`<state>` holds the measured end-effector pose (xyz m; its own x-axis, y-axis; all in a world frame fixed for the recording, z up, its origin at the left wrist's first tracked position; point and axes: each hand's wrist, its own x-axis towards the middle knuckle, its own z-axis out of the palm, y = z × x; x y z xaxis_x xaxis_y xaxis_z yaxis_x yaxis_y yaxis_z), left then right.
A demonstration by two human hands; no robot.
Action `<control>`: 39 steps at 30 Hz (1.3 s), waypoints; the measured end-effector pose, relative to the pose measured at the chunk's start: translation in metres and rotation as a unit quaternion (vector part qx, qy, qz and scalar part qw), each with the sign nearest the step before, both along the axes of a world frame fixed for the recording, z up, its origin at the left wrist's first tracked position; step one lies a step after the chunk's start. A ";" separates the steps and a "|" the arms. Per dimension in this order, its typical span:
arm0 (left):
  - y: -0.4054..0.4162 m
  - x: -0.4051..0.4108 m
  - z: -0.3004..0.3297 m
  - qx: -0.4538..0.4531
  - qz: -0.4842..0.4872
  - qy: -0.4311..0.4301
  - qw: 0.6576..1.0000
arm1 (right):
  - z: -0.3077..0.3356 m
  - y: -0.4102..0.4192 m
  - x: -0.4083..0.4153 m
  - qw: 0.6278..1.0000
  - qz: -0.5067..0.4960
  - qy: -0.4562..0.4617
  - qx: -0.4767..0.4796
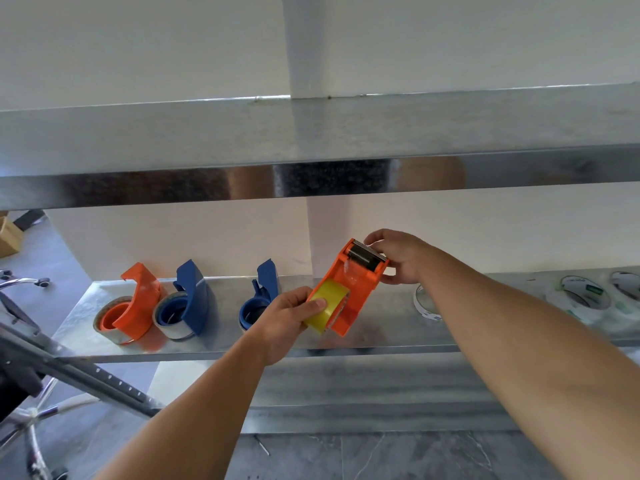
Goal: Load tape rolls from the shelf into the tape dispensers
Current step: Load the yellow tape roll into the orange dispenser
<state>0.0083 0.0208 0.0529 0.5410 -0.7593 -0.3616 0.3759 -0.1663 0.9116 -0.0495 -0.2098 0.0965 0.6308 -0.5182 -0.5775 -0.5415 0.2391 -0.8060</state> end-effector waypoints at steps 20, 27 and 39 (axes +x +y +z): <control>-0.031 -0.011 -0.006 0.100 0.138 -0.039 0.985 | -0.035 0.031 -0.005 0.977 0.001 -0.038 -0.208; -0.038 -0.013 -0.022 0.166 0.135 -0.078 0.974 | -0.067 0.058 -0.020 0.995 0.010 -0.007 -0.104; -0.041 -0.014 -0.043 0.196 0.142 -0.046 0.969 | -0.097 0.071 -0.013 1.000 0.020 -0.017 -0.015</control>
